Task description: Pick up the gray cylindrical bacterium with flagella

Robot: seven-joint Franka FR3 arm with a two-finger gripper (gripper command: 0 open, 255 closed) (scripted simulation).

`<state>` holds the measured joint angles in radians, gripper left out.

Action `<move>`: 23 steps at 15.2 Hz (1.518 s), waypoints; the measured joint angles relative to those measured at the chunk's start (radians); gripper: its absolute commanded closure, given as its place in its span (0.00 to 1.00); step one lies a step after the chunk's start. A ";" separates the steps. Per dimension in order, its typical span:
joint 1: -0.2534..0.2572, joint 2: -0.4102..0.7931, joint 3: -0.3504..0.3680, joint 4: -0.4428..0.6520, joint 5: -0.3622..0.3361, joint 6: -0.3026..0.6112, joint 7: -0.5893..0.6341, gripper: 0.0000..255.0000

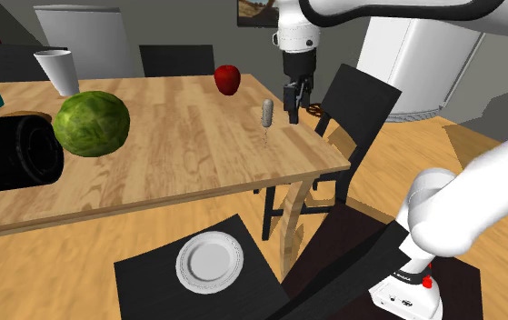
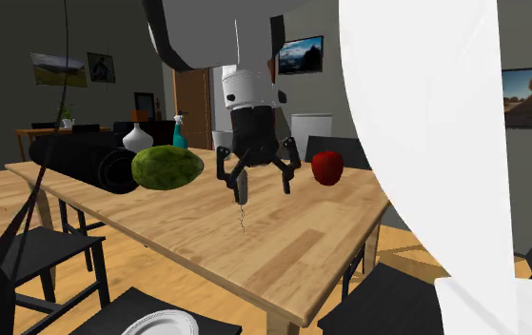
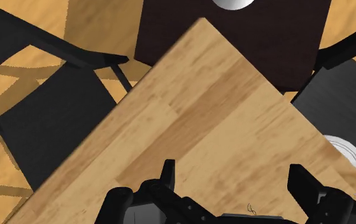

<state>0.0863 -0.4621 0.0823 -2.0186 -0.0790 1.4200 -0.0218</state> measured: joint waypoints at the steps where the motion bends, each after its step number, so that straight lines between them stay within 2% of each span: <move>1: 0.006 0.046 0.013 0.048 -0.010 -0.001 -0.006 0.00; 7: 0.044 0.264 0.084 0.349 -0.090 -0.088 -0.059 0.00; 9: 0.050 0.282 0.092 0.358 -0.099 -0.079 -0.063 0.00; 15: 0.052 0.267 0.092 0.268 -0.097 -0.005 -0.053 0.00; 16: 0.052 0.264 0.091 0.257 -0.096 0.002 -0.053 1.00; 23: 0.052 0.259 0.090 0.246 -0.096 0.011 -0.052 1.00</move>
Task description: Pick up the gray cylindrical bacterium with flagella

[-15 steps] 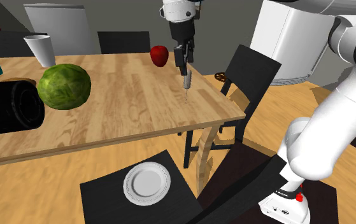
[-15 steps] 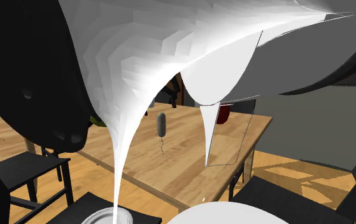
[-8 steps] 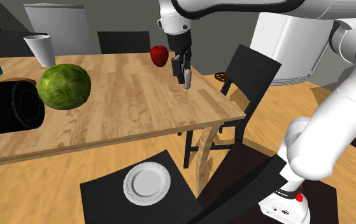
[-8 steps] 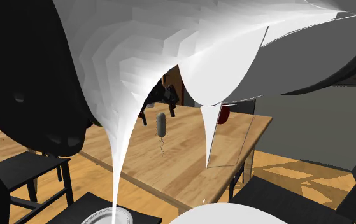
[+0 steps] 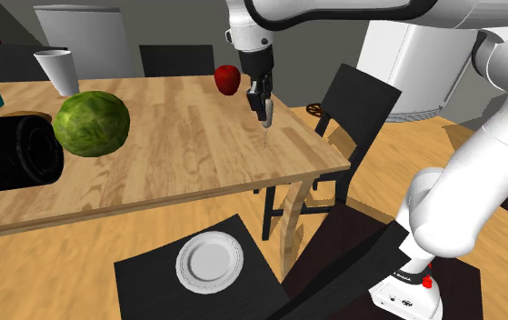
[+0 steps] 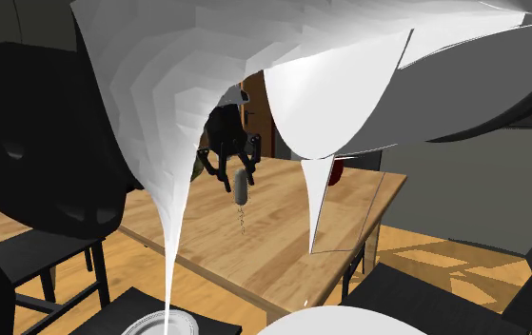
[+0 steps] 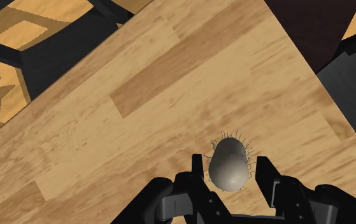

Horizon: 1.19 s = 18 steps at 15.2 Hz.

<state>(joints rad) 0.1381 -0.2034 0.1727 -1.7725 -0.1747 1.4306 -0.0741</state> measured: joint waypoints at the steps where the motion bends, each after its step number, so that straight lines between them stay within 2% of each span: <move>1: 0.000 0.000 0.000 0.000 0.000 0.000 0.000 1.00; 7: -0.001 0.012 0.001 0.054 -0.003 -0.044 -0.007 1.00; 18: 0.001 0.084 0.012 0.288 -0.020 -0.205 -0.024 1.00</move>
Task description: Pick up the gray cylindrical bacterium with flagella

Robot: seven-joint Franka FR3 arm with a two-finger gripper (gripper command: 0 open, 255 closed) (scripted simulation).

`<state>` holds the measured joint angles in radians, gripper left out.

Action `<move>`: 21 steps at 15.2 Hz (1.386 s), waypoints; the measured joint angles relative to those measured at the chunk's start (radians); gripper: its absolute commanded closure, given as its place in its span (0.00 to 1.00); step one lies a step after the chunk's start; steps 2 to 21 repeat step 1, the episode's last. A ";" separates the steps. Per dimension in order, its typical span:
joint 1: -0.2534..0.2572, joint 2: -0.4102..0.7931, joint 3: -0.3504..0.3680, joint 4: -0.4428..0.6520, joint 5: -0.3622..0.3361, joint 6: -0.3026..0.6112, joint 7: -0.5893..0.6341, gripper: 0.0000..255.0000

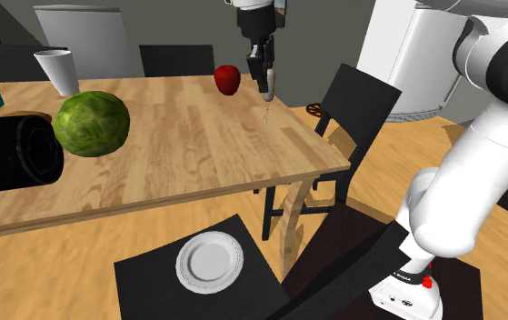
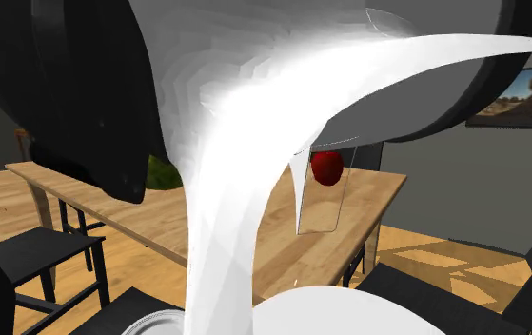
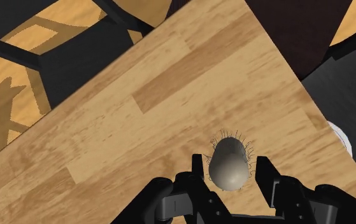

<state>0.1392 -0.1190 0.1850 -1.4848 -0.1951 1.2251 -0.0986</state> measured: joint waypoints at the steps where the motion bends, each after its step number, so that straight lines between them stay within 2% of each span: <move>1: 0.000 0.004 0.000 0.014 -0.001 -0.011 -0.002 1.00; 21: 0.000 0.004 0.000 0.014 -0.001 -0.011 -0.002 1.00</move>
